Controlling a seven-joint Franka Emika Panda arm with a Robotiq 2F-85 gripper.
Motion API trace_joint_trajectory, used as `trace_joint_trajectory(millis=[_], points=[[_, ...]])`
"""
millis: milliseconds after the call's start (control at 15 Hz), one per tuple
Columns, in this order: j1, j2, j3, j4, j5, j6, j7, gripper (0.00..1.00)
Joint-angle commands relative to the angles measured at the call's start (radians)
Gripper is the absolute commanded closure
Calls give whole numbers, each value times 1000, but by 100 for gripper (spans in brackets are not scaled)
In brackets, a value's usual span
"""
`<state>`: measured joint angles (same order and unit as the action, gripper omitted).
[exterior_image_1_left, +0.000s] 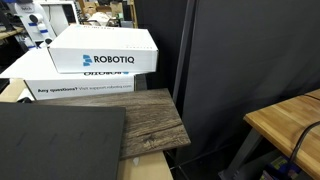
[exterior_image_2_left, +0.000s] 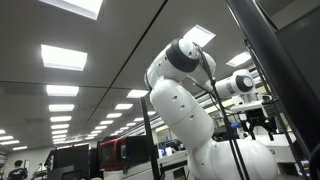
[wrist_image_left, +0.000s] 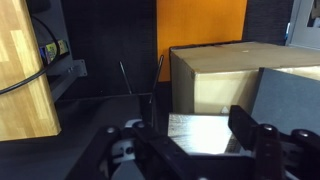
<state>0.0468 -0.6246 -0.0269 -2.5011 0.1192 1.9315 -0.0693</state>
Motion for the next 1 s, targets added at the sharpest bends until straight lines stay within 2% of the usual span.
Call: trace_joint_trajectory(millis=[0, 67, 133, 200, 267, 333, 400, 467, 533, 600, 667, 800, 867, 933], points=[[-2, 0, 1, 0, 11, 3, -2, 4], [-2, -1, 2, 0, 7, 6, -5, 0], [-2, 0, 1, 0, 11, 3, -2, 33], [-1, 0, 0, 1, 13, 0, -2, 29], [-2, 0, 1, 1, 10, 2, -4, 2], [-2, 0, 1, 0, 11, 3, -2, 5], [-2, 0, 1, 0, 11, 4, -2, 1], [-2, -1, 2, 0, 9, 7, -3, 11], [-2, 0, 1, 0, 10, 4, -2, 31], [-2, 0, 1, 1, 12, 1, -1, 37], [-2, 0, 1, 1, 11, 3, -2, 10], [-2, 0, 1, 0, 11, 3, -1, 5], [-2, 0, 1, 0, 11, 4, -2, 25], [-2, 0, 1, 1, 11, 3, -2, 40]])
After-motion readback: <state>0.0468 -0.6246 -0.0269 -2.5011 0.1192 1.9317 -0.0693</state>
